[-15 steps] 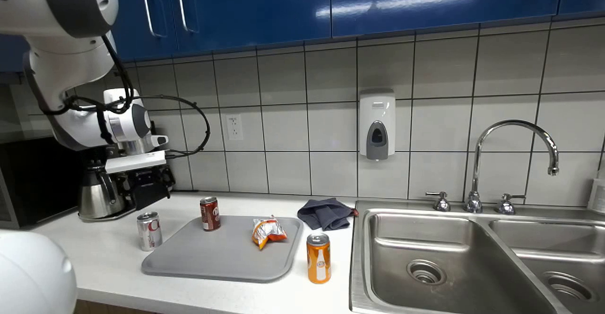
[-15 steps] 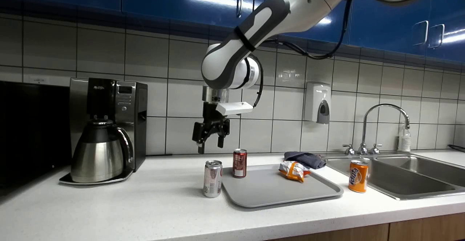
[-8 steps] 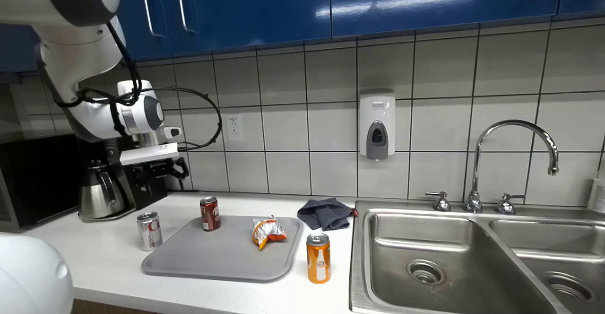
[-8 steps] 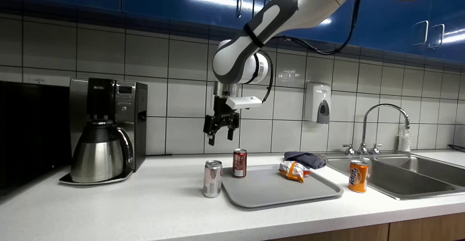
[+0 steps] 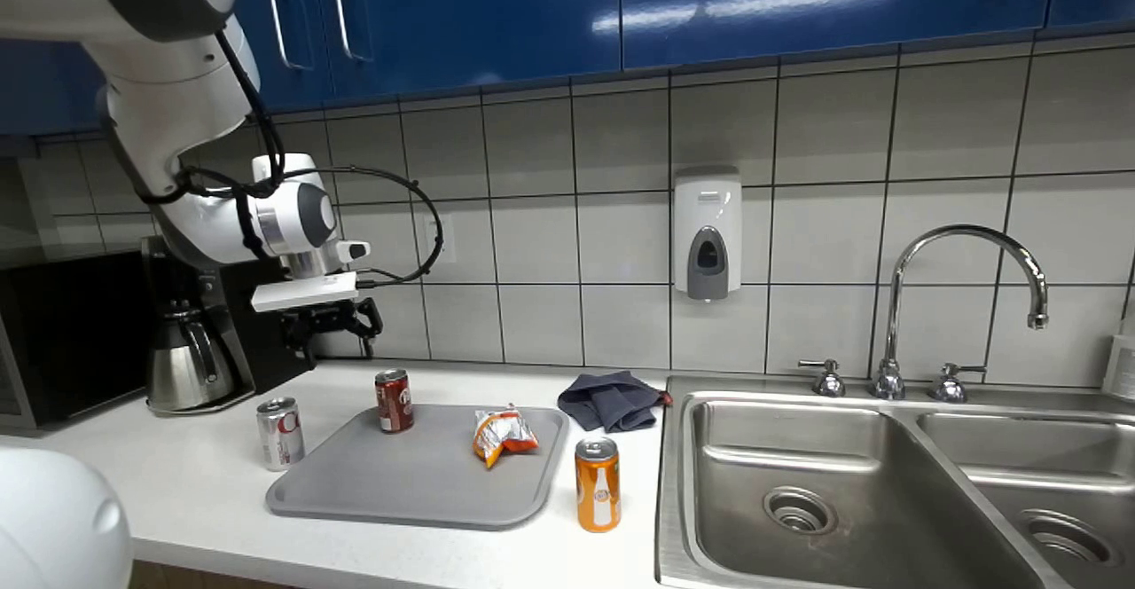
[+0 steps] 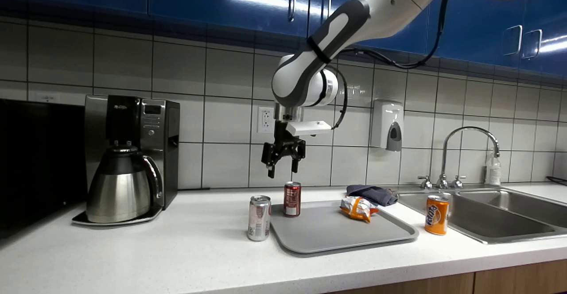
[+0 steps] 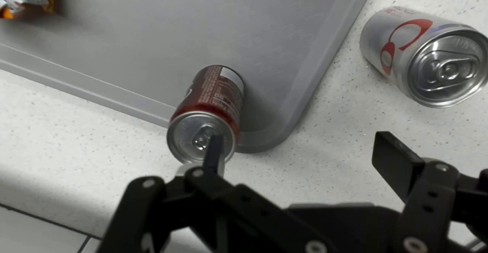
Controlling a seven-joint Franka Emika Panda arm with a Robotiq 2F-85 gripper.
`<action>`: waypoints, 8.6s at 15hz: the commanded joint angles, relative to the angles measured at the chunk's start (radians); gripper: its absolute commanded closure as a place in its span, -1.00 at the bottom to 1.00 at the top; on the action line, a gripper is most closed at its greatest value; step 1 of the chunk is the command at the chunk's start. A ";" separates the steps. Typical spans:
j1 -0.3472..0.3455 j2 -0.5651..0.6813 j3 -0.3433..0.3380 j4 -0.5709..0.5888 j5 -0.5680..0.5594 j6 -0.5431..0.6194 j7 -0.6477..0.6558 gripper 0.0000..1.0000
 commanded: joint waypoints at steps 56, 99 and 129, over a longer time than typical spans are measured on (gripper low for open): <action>0.018 0.289 -0.111 0.252 -0.004 -0.083 0.259 -1.00; 0.011 0.288 -0.146 0.301 -0.005 -0.054 0.276 0.18; 0.013 0.551 -0.202 0.739 0.004 -0.196 0.302 0.18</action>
